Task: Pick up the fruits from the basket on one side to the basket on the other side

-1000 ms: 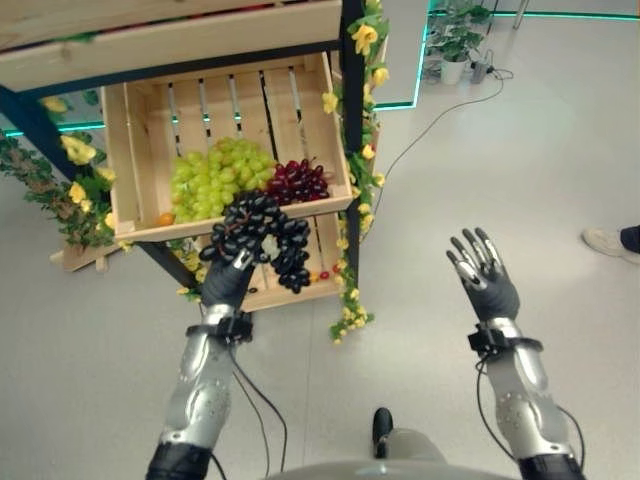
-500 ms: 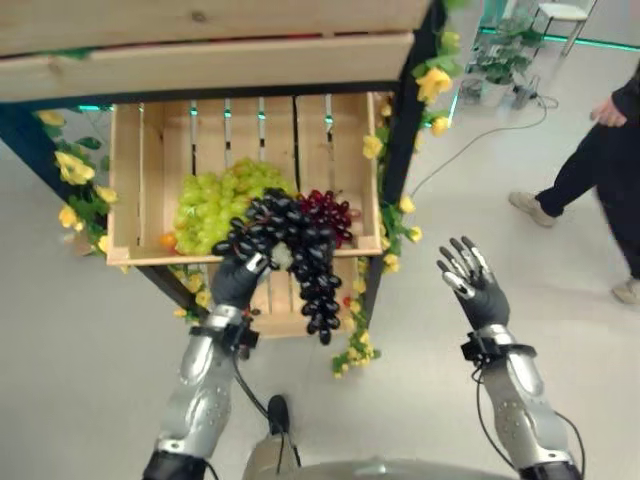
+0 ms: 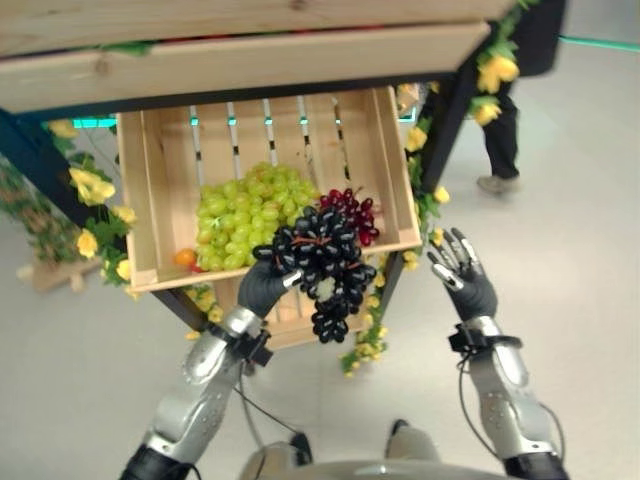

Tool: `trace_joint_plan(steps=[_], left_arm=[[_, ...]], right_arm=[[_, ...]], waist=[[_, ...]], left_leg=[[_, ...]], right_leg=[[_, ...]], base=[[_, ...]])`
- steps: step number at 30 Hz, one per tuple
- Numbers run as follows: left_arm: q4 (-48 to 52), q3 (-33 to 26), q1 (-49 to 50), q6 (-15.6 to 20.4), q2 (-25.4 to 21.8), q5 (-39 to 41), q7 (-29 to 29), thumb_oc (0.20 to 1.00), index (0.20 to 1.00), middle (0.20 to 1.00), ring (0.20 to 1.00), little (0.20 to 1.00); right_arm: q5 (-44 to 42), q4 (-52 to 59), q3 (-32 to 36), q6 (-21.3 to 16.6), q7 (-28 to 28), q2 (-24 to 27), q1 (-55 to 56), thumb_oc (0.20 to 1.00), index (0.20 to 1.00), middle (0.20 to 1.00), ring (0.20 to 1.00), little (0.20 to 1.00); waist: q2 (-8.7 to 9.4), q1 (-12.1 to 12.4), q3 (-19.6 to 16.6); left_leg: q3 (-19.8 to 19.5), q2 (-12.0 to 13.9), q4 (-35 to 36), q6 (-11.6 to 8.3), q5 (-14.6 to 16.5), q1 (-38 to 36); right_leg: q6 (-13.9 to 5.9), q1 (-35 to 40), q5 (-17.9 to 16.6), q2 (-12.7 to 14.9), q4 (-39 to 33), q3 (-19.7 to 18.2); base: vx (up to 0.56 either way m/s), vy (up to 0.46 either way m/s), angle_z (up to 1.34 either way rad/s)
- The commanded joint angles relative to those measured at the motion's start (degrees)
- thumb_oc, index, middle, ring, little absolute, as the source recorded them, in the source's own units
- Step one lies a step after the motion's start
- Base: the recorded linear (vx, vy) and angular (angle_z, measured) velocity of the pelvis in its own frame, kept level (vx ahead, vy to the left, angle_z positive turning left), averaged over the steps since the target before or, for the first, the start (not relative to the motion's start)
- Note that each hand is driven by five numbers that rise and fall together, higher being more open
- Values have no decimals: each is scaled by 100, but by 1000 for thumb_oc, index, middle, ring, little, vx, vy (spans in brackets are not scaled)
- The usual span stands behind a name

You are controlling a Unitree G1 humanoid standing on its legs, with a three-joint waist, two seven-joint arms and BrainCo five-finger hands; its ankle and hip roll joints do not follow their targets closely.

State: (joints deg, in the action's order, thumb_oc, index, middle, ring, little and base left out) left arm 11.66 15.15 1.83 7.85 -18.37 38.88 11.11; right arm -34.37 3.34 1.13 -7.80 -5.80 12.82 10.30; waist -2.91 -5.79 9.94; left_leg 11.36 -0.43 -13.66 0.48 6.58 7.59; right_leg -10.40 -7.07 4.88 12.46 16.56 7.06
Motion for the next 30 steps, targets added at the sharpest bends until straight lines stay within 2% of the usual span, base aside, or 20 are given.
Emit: trace_joint_plan(steps=[1,2,9,17,23,26,30], left_arm=[[-256,-1556,-1157,678,-138,-67,-932,200,200,200,200,200],[-488,-1559,-1259,645,-60,-5,-1062,200,200,200,200,200],[-839,-1627,-1552,611,-69,40,-1394,200,200,200,200,200],[-905,-1702,-1551,601,-48,9,-1418,200,200,200,200,200],[-1122,-1679,-1953,684,-140,107,-1614,200,200,200,200,200],[-1399,-1602,-2490,722,-471,111,-1854,200,200,200,200,200],[-1555,-1546,-3099,712,-1370,28,-1935,200,200,200,200,200]], right_arm=[[74,178,229,-258,-1,-75,-395,1000,1000,1000,1000,1000],[85,139,228,-230,23,-71,-389,1000,1000,1000,1000,1000],[10,38,123,-107,94,-2,-318,1000,1000,1000,1000,1000],[44,-17,156,-67,92,-15,-284,1000,1000,1000,1000,1000],[76,-84,113,-76,132,5,-299,1000,1000,1000,1000,1000],[84,-139,27,-58,175,52,-358,1000,1000,1000,1000,1000],[116,-204,37,-10,204,126,-390,1000,1000,1000,1000,1000]], waist=[[270,83,-158],[258,103,-234],[214,22,-321],[207,-13,-378],[165,-69,-423],[119,-107,-438],[21,-115,-412]], left_leg=[[10,283,1485,-257,-751,-861],[50,325,1547,-306,-801,-911],[25,395,1650,-413,-871,-1048],[91,414,1683,-430,-832,-1119],[103,396,1713,-436,-808,-1157],[101,387,1734,-442,-814,-1172],[85,358,1745,-457,-835,-1148]], right_leg=[[65,818,-412,-229,-1490,512],[78,1041,-466,-241,-1779,650],[158,1384,-429,-349,-2113,776],[161,1417,-414,-362,-2156,706],[142,1425,-410,-337,-2156,683],[127,1422,-421,-324,-2156,689],[88,1390,-451,-293,-2156,692]], base=[[105,-113,67],[82,-78,60],[57,-54,15],[33,-13,-1],[7,-2,-1],[0,0,0],[1,-2,1]])
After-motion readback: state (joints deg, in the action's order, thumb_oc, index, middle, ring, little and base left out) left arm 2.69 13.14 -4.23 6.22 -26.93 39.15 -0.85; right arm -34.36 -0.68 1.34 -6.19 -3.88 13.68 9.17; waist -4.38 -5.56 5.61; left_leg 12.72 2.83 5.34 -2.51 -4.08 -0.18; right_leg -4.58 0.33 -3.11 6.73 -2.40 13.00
